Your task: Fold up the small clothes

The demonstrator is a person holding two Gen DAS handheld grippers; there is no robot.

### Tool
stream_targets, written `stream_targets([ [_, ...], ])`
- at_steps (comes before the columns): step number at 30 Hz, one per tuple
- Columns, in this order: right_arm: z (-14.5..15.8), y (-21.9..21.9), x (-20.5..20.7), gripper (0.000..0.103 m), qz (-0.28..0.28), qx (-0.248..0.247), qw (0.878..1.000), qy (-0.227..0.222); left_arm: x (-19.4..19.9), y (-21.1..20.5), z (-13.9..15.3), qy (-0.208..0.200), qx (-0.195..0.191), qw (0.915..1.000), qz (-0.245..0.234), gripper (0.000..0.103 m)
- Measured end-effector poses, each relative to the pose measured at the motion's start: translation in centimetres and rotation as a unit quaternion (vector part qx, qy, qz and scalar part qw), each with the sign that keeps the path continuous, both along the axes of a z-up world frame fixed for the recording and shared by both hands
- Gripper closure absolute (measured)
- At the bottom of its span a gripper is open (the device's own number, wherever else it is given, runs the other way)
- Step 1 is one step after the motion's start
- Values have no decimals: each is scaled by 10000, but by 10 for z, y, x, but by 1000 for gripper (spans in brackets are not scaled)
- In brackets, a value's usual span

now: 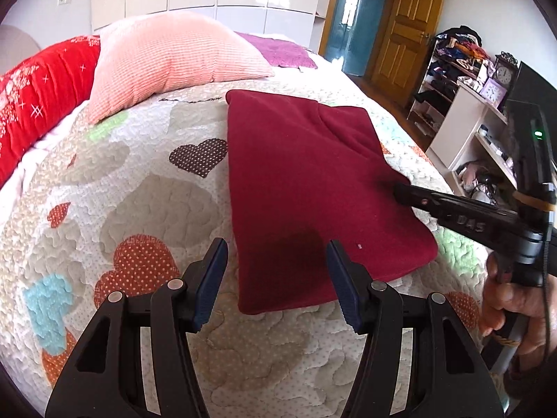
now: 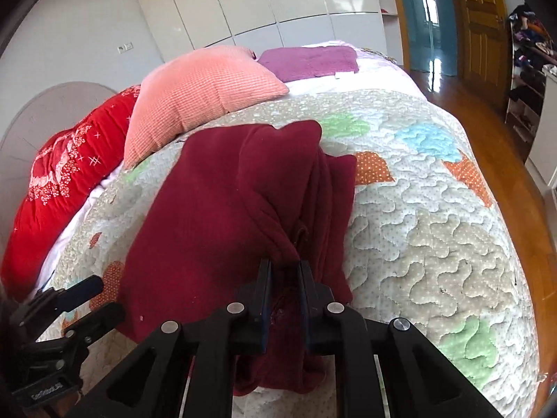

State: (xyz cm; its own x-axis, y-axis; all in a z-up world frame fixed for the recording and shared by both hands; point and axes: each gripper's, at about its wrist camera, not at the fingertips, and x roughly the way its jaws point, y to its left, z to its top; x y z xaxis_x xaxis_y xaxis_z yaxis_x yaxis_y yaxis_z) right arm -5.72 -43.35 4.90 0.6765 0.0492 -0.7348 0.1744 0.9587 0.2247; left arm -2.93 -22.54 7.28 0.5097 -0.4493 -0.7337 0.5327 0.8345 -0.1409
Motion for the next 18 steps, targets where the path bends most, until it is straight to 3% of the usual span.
stream_targets([
  [2, 3, -2, -5, 90, -19, 69, 10000, -66, 6, 5, 2, 158, -263, 9995, -25, 43],
  [3, 5, -4, -7, 90, -28, 153, 9997, -161, 9, 8, 3, 247, -430, 9988, -44, 37],
  [5, 4, -8, -12, 64, -198, 193, 9994, -194, 18, 14, 2, 427, -771, 9961, 48, 26],
  [6, 2, -10, -13, 39, -317, 202, 9991, -207, 22, 15, 2, 478, -880, 9949, 77, 26],
  [7, -1, -15, -15, 31, -420, 313, 9982, -299, 24, 14, 1, 516, -926, 9943, 75, 26],
  [12, -24, -34, -1, 31, -316, 1251, 9914, -235, 47, 4, -19, 881, -820, 9926, 153, 26],
  [17, -43, -46, 19, 28, -246, 1847, 9820, -310, 69, -7, -42, 1569, -1294, 9791, 81, 25],
  [18, -43, -45, 21, 33, -220, 1839, 9822, -312, 71, -9, -45, 1606, -1367, 9775, 90, 24],
])
